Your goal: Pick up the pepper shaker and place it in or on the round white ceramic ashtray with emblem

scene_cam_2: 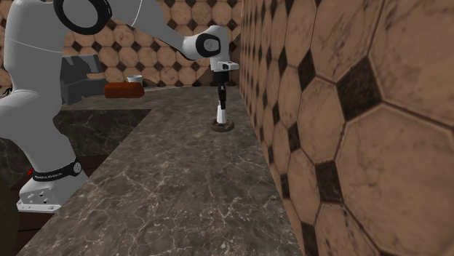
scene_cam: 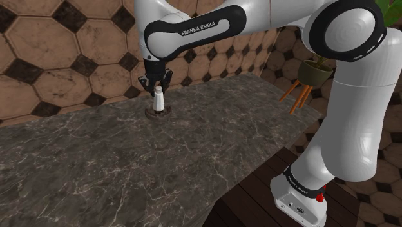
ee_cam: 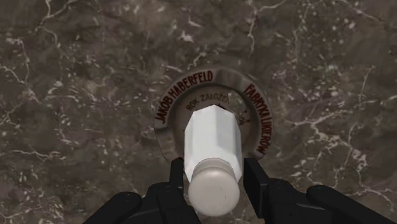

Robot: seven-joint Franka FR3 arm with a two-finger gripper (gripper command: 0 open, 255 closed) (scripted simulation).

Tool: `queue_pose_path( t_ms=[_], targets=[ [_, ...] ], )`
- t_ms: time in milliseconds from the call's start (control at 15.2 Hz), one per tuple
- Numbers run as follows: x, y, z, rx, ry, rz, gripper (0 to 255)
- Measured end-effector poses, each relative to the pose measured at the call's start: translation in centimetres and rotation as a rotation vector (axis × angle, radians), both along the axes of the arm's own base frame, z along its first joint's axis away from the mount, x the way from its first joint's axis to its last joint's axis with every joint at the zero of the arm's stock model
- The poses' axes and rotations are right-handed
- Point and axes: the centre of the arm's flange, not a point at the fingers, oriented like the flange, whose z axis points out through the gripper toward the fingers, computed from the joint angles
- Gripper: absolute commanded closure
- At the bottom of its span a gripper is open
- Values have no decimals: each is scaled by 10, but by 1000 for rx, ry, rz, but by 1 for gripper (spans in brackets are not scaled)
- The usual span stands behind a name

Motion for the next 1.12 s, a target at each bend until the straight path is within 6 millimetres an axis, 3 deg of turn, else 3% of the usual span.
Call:
queue_pose_path(
  t_ms=[66, 132, 528, 858, 1122],
  targets=[
    [0, 0, 0, 0, 0, 0, 255],
    [0, 0, 0, 0, 0, 0, 0],
    [0, 0, 0, 0, 0, 0, 0],
    [-2, 5, 44, 1, -2, 0, 0],
    [-2, 6, 49, 0, 0, 0, 0]
  ],
)
